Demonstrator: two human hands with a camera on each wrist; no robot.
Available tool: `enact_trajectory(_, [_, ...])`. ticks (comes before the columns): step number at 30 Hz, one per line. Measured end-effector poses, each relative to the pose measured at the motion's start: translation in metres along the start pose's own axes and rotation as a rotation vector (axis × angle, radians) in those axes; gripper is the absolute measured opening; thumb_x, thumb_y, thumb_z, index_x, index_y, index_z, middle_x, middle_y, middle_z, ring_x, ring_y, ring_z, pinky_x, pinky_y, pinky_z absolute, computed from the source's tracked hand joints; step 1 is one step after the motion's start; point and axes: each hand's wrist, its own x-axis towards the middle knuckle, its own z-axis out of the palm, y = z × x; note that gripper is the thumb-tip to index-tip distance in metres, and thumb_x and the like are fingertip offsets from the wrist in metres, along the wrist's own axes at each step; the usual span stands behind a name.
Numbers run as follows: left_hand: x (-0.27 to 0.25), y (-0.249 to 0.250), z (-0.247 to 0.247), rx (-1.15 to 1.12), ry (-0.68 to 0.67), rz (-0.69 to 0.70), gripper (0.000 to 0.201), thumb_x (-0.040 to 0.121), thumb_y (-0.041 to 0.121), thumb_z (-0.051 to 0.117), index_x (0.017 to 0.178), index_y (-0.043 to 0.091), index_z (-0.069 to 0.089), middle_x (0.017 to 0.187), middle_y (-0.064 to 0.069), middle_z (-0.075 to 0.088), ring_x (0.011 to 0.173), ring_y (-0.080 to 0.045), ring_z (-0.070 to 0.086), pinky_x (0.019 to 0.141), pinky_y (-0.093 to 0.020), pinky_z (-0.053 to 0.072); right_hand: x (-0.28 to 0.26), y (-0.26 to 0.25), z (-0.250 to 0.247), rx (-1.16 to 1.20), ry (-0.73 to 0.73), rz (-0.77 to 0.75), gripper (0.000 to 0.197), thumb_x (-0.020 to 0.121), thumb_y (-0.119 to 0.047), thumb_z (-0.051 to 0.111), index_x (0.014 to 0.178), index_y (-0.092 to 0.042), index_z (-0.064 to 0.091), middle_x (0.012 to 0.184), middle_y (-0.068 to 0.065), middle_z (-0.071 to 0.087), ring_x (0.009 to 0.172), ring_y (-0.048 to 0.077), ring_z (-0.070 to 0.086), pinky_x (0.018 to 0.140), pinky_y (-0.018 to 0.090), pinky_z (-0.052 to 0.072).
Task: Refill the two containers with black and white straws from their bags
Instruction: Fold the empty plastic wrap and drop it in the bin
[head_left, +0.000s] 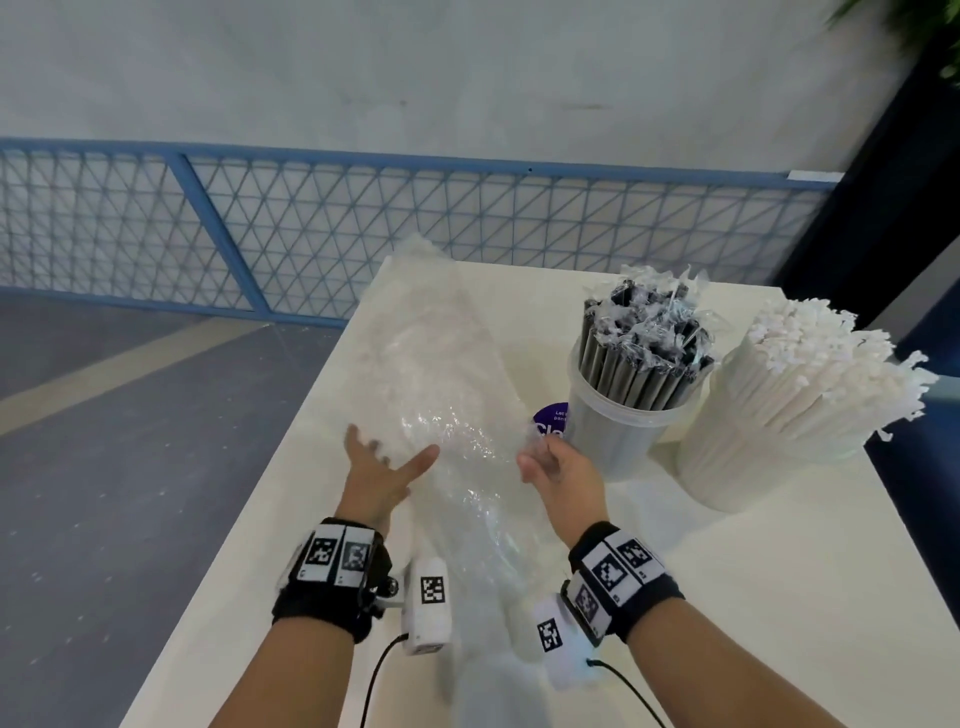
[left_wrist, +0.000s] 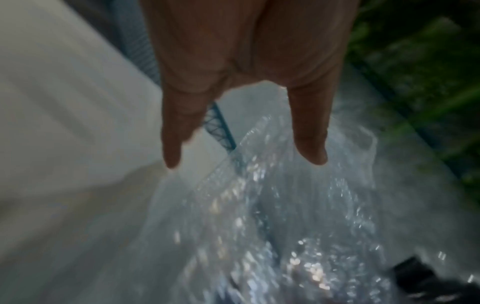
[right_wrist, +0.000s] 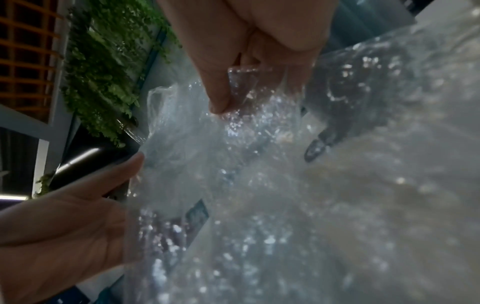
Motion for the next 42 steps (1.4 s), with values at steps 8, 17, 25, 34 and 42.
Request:
enact_trajectory(8, [-0.008,0.001,0.002,-0.062,-0.195,0.258,0.033,0.079,-0.013,0.060,0.104,0.007,0.056,0.071,-0.020,0.060,0.065,-0.016,0.066,0.070,-0.030,0.057,-0.014,-0.005,-0.004,-0.070,-0.107,0.005,0.024,0.090,-0.037,0.054,0.085,-0.014,0.052,0.073,-0.008,0.048,0.066,0.006,0.044,0.060,0.016,0.033])
enact_trajectory(17, [0.000,-0.022,-0.006,0.183,-0.160,-0.066,0.047,0.083,0.031,0.063,0.118,0.005,0.045,0.118,-0.010,0.050,0.106,-0.025,0.053,0.074,-0.034,0.055,-0.018,-0.010,-0.012,0.226,-0.386,0.088,0.020,0.090,-0.022,0.056,0.109,-0.019,0.062,0.095,-0.006,0.067,0.083,0.006,0.064,0.088,0.028,0.048])
enact_trajectory(25, [-0.009,-0.025,-0.003,-0.097,-0.523,-0.364,0.073,0.069,0.051,0.066,0.123,0.003,0.054,0.117,-0.014,0.066,0.100,-0.024,0.067,0.074,-0.034,0.057,-0.031,-0.012,-0.008,0.394,-0.415,0.142,0.014,0.094,-0.023,0.049,0.097,-0.021,0.062,0.090,-0.004,0.065,0.093,0.002,0.062,0.082,0.018,0.039])
enact_trajectory(34, [-0.007,-0.001,-0.007,0.081,-0.389,0.160,0.012,0.085,0.005,0.059,0.079,0.008,0.051,0.069,-0.005,0.067,0.066,-0.014,0.067,0.062,-0.023,0.056,-0.020,0.000,-0.024,0.307,-0.340,0.114,0.060,0.077,-0.039,0.070,0.125,-0.014,0.046,0.116,-0.002,0.057,0.100,0.013,0.059,0.078,0.023,0.049])
enact_trajectory(42, [-0.011,0.010,-0.022,0.315,-0.535,0.213,0.052,0.076,0.001,0.069,0.119,0.020,0.048,0.101,-0.002,0.069,0.078,-0.008,0.065,0.068,-0.021,0.053,0.002,-0.022,-0.031,0.195,-0.290,0.002,0.008,0.093,-0.022,0.052,0.089,-0.029,0.055,0.078,-0.007,0.062,0.075,0.007,0.061,0.073,0.027,0.050])
